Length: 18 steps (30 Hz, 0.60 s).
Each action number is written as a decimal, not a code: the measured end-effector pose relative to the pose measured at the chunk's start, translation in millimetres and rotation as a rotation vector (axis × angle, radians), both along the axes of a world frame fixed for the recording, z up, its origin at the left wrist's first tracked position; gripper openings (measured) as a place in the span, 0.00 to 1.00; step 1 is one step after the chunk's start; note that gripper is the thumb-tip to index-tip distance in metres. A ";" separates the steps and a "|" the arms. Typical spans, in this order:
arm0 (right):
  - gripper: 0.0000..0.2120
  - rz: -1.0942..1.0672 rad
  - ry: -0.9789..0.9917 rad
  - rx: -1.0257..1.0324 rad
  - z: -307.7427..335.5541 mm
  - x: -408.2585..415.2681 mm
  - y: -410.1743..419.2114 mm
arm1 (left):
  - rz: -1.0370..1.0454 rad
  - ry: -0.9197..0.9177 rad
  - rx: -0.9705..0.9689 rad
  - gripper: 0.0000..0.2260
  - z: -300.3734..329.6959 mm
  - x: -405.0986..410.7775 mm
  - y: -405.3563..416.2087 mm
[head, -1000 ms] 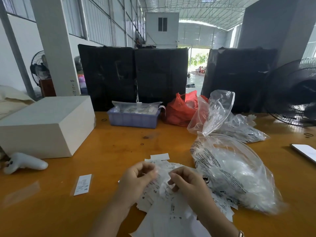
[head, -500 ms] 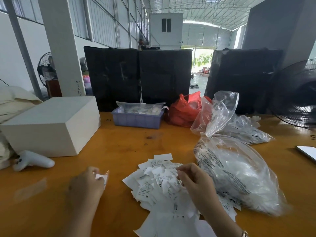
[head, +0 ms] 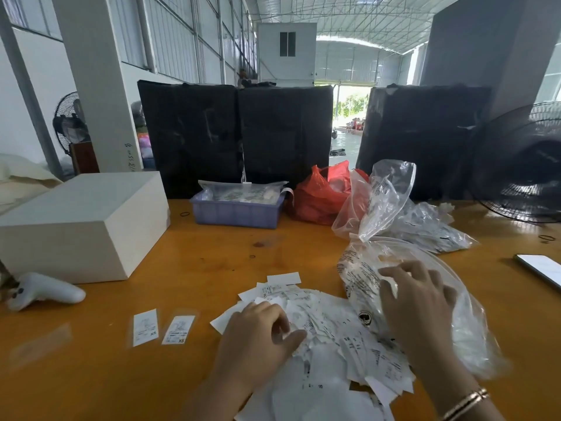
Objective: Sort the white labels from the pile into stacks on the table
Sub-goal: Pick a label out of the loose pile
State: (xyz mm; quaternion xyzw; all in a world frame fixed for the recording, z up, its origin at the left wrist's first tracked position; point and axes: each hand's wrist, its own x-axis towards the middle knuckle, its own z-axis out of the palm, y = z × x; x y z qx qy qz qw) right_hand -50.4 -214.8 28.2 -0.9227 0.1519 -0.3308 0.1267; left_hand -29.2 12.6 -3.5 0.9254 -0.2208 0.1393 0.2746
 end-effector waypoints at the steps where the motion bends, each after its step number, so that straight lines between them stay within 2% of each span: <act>1: 0.11 -0.040 0.057 0.012 -0.8 -0.7 -7.2 | 0.016 0.013 0.013 0.17 -2.0 0.0 -1.1; 5: 0.14 -0.113 0.305 0.004 -6.0 0.9 -18.2 | 0.070 0.015 0.022 0.17 -7.9 0.4 -1.8; 8: 0.12 -0.071 0.381 -0.013 -11.6 4.1 -18.4 | 0.074 0.039 0.027 0.17 -9.4 3.5 -0.6; 11: 0.14 -0.057 0.356 -0.034 -12.7 4.8 -19.3 | 0.061 0.081 -0.067 0.13 -8.7 4.8 0.0; 15: 0.08 -0.039 0.222 0.088 -11.3 4.4 -16.6 | 0.058 0.145 -0.257 0.11 -8.8 3.9 -0.4; 18: 0.11 -0.016 0.234 0.110 -12.6 5.6 -18.9 | 0.072 0.170 -0.337 0.10 -9.4 3.9 -1.0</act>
